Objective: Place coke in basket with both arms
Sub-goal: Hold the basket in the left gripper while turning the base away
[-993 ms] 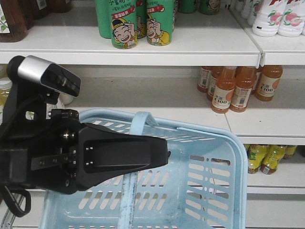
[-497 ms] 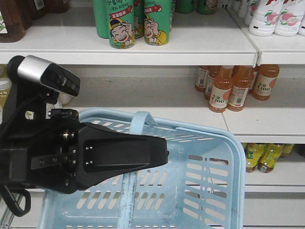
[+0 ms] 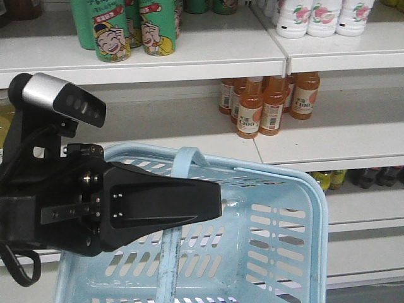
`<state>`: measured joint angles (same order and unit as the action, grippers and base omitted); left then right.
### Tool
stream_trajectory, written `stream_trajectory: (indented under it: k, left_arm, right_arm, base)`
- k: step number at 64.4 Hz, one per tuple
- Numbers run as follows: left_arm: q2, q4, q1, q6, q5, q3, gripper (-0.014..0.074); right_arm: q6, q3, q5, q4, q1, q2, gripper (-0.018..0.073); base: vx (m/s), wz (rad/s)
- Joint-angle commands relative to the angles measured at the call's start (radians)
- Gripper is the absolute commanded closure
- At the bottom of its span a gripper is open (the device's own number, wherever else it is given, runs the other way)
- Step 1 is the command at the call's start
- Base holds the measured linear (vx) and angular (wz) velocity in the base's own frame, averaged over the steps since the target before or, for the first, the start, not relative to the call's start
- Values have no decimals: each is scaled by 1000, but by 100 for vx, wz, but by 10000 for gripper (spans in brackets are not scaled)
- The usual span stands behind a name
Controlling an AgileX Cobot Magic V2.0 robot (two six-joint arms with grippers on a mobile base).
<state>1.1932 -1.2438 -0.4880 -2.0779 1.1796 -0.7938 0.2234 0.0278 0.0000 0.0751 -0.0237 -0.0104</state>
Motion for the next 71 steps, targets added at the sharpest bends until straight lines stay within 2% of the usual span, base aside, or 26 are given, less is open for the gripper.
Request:
stream_trajectory:
  k: [1,71]
  left_arm:
    - [-23,84,-3,1,118,-35,603]
    - [-23,84,-3,1,118,-35,603]
  right_arm:
    - [6,11,-75,-2,3,-18,561]
    - [6,11,-75,-2,3,-18,561]
  base:
    - [-5,-32]
    - [-6,-42]
